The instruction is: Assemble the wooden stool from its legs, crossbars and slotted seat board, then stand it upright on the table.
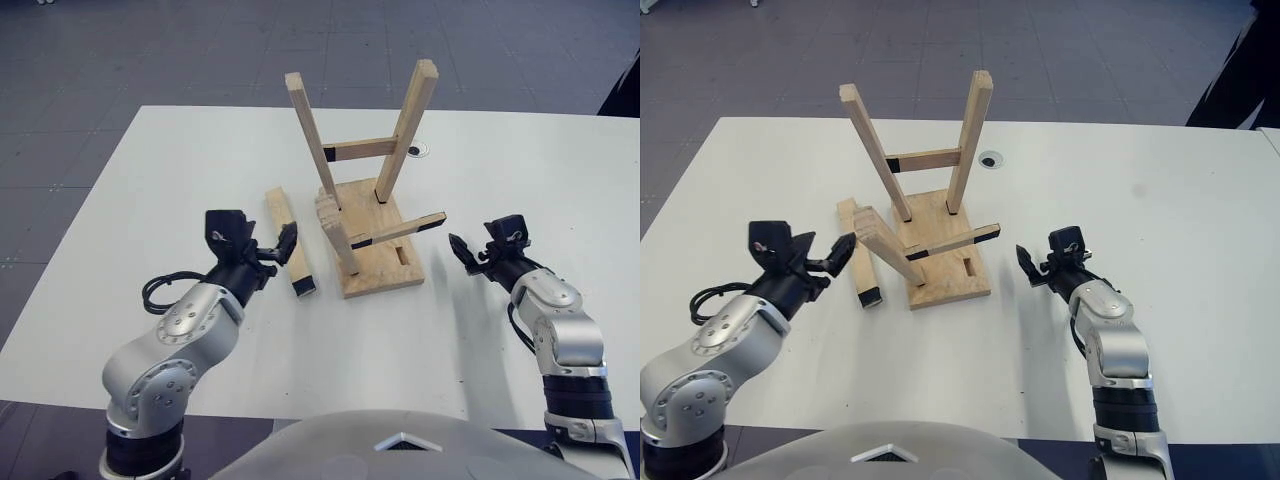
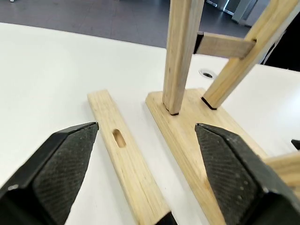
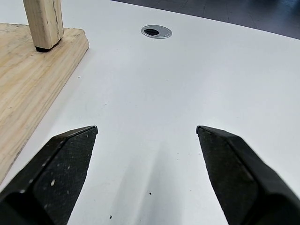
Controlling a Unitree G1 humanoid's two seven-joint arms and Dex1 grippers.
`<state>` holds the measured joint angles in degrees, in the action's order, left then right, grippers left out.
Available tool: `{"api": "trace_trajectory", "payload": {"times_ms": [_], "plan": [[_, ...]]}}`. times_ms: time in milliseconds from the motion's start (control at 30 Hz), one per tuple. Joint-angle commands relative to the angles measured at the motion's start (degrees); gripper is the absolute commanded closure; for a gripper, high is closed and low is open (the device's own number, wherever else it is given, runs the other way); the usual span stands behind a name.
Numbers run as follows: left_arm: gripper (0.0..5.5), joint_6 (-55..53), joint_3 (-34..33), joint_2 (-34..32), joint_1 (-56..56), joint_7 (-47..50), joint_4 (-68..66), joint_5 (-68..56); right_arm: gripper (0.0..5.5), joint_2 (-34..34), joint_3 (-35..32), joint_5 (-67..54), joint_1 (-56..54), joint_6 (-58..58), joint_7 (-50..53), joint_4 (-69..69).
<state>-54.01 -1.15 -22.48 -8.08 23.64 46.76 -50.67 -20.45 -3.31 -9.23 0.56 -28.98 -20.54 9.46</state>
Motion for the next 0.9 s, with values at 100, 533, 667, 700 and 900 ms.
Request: {"api": "trace_trajectory", "payload": {"times_ms": [100,533,667,700,900], "plan": [[1.68,-8.7,7.74,-1.03,-0.36,0.73,-1.37,7.88,1.6,-0.36,0.07,-0.08,-1.16,-0.79,-0.33,-0.16],[1.68,-6.44,10.72,2.09,-4.81,-7.39,-10.31,19.74,1.6,-0.03,0.1,-0.06,-2.25,-0.47,-0.32,-1.1],[1.68,-5.07,9.3,0.72,-6.55,-10.52,-10.26,23.07,1.6,0.04,0.02,-0.08,-2.3,-0.37,-0.26,-1.2],[1.68,-5.13,7.85,-0.07,-6.93,-11.5,-9.45,23.35,1.6,0.12,-0.06,-0.08,-2.05,-0.35,-0.12,-1.06],[1.68,-1.98,5.67,-2.51,-5.63,-16.24,-9.16,27.32,1.6,0.34,-0.06,-0.17,-1.56,-0.45,0.21,-0.7]]}}
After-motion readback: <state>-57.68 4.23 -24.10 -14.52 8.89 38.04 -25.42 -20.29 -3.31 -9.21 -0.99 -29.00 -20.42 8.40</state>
